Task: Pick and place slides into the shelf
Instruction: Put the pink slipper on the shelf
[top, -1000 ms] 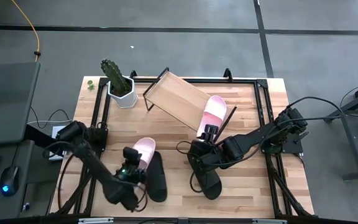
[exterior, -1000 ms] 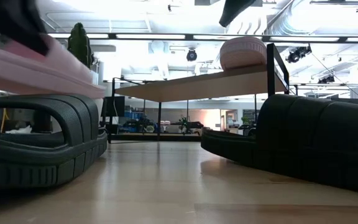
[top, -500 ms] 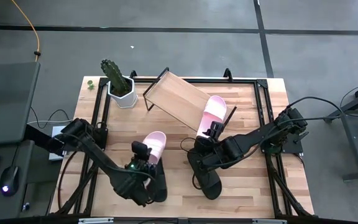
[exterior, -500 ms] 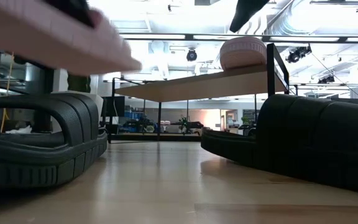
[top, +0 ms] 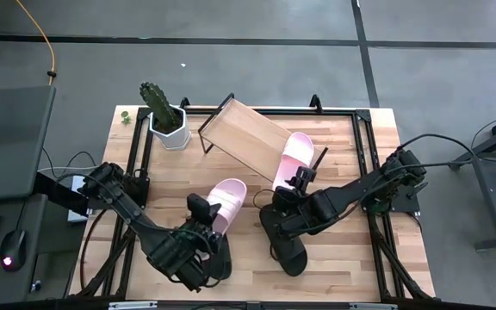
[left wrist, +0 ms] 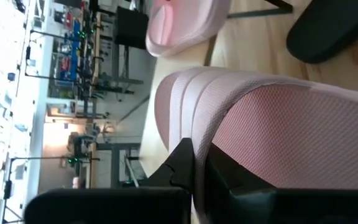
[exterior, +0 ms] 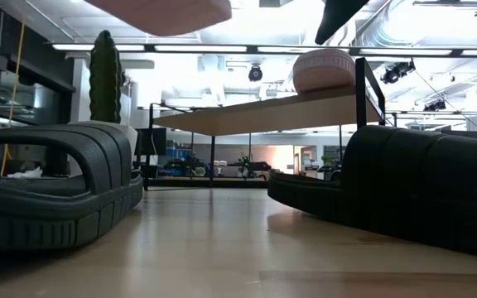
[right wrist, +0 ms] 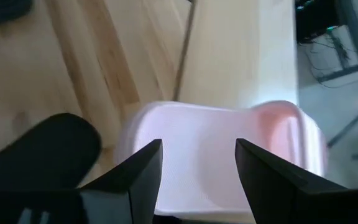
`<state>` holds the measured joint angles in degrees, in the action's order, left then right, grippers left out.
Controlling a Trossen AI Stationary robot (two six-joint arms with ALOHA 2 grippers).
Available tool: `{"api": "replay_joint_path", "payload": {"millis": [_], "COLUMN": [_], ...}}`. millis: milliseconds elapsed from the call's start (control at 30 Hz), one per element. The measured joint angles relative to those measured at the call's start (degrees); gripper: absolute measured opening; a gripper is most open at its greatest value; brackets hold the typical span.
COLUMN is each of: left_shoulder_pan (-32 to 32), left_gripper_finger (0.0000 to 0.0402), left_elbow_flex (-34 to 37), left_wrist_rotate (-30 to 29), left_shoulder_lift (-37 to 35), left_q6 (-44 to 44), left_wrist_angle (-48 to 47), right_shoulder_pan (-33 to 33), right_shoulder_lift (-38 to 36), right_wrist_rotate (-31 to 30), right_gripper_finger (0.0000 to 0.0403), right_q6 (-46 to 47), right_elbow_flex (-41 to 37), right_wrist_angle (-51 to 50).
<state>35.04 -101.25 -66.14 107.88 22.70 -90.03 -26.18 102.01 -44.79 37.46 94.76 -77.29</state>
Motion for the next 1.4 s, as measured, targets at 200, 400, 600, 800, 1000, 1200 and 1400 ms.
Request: {"api": "replay_joint_path", "payload": {"millis": [200,400,600,800,1000,1200,1400], "left_shoulder_pan": [-1.93,-4.82,-8.51,-12.03,-14.93,-18.19,-21.24], "left_gripper_finger": [0.0008,0.0003,0.0007,0.0004,0.0011,0.0006,0.0003], "left_elbow_flex": [-0.04,-0.04,-0.02,-0.02,-0.02,0.02,0.02], "left_wrist_rotate": [-0.19,-1.09,-1.2,-1.19,-1.06,5.03,8.18], "left_shoulder_lift": [-2.72,-5.46,-6.55,-6.72,-6.74,-8.12,-9.3], "left_q6": [-1.38,-4.49,-8.97,-16.36,-28.88,-40.42,-49.26], "left_wrist_angle": [-0.01,0.02,0.31,4.57,14.07,25.87,33.8], "right_shoulder_pan": [-1.6,-4.27,-6.96,-8.93,-9.95,-10.26,-10.27], "right_shoulder_lift": [-0.91,-2.89,-4.07,-5.05,-5.26,-5.26,-5.26], "right_wrist_rotate": [-1.79,-4.77,-6.36,-8.7,-9.18,-9.17,-9.12], "right_gripper_finger": [0.0193,0.0193,0.0193,0.0193,0.0193,0.0193,0.0193], "right_q6": [3.88,6.18,6.94,7.65,7.75,7.67,7.64], "right_elbow_flex": [0.0,0.0,0.0,0.0,0.0,0.0,0.0], "right_wrist_angle": [-2.39,-2.6,-2.65,-2.6,-2.59,-2.63,-2.89]}}
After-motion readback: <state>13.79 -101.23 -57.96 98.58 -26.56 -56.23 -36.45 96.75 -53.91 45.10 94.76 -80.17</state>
